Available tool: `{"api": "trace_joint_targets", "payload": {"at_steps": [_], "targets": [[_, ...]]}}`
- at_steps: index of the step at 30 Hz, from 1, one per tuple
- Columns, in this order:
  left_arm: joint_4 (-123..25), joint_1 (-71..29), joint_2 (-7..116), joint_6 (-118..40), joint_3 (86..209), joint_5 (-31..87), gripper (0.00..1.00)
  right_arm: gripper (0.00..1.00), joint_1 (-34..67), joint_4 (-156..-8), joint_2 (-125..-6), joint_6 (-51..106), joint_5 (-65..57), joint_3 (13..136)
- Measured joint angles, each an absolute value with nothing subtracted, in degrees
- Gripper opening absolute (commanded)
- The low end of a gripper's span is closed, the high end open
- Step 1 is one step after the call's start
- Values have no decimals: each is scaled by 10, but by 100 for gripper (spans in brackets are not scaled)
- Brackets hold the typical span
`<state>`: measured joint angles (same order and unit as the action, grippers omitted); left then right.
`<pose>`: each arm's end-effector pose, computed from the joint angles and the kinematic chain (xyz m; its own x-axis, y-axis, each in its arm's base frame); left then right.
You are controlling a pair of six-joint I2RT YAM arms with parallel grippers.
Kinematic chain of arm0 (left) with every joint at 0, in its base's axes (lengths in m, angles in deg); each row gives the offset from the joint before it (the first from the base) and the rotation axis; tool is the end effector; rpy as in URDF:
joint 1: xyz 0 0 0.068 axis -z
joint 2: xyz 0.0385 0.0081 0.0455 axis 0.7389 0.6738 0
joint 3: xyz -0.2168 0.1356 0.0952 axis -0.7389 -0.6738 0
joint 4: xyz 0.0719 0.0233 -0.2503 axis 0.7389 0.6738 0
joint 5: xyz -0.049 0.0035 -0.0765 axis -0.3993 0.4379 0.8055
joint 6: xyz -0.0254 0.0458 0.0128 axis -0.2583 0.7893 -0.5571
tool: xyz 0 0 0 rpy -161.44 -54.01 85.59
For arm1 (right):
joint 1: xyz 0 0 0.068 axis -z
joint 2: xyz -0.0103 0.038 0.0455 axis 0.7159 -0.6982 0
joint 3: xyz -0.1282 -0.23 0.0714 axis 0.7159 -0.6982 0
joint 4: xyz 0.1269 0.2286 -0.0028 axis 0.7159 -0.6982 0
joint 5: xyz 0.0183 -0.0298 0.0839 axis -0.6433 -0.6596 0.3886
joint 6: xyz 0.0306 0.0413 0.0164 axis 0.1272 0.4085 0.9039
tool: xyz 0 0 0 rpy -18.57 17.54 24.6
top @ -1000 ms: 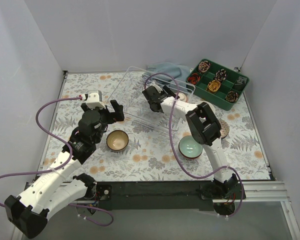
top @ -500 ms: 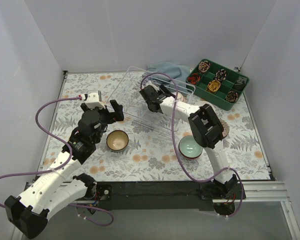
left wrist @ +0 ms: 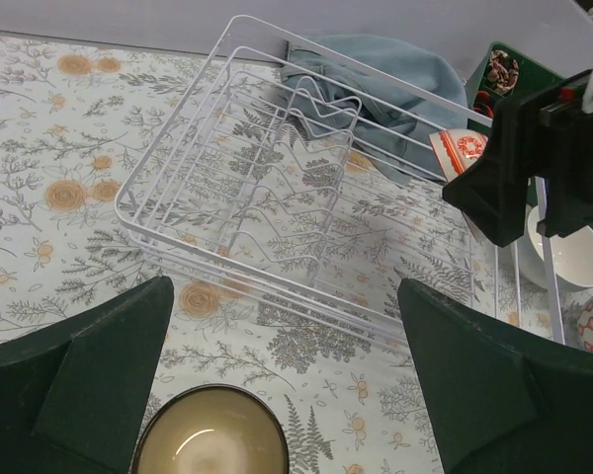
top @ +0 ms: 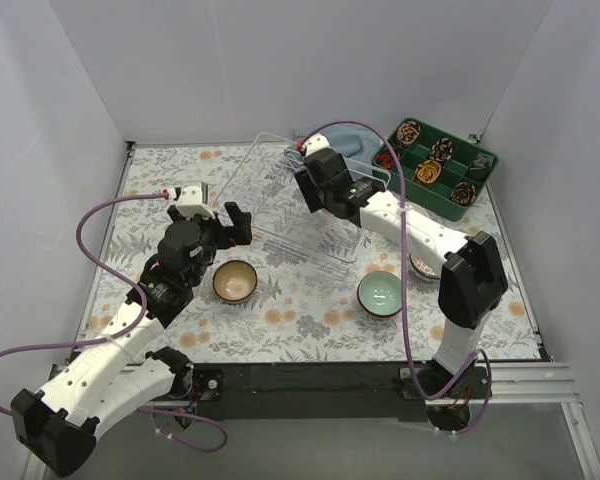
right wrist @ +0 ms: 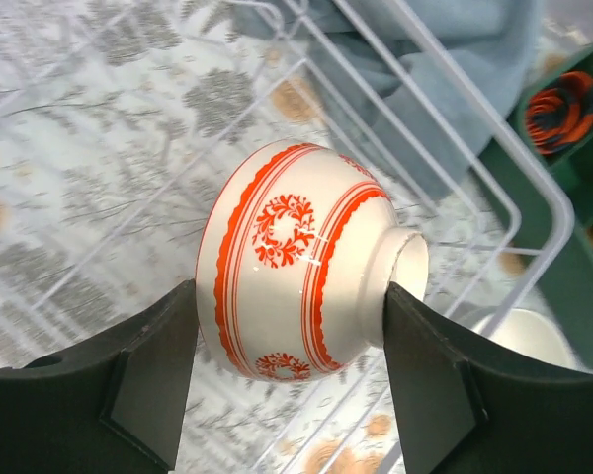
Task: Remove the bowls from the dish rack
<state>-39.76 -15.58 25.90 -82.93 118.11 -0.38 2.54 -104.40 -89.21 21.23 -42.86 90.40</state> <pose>0.1710 -0.0925 0.3258 -0.2699 -0.7466 -0.6081 -0.0243 0.6366 -0.7708 0.3223 0.2768 0.3096 -0.4329 -0.3913 -0.8121 -0.2675 0.9161 -0.2988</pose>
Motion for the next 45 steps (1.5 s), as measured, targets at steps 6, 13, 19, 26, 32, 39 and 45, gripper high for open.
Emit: {"api": "trace_joint_targets", "payload": {"at_steps": [6,13,19,26,32,39,45], "targets": [[-411,-156,260,-825,1173,20,98,30,32,-996,-810,289,-299,802],[-425,-156,263,-823,1163,56,98,31,41,-914,-714,357,-187,684],[-446,-156,264,-823,1152,103,98,30,49,-811,-622,412,-110,579],[-490,-156,266,-825,1127,160,98,30,52,-703,-561,479,-44,486],[-531,-156,274,-834,1109,207,98,31,52,-638,-530,531,5,445],[-568,-156,290,-841,1096,254,91,31,52,-563,-502,583,53,419],[-591,-156,295,-844,1085,279,80,31,52,-526,-494,612,87,400]]}}
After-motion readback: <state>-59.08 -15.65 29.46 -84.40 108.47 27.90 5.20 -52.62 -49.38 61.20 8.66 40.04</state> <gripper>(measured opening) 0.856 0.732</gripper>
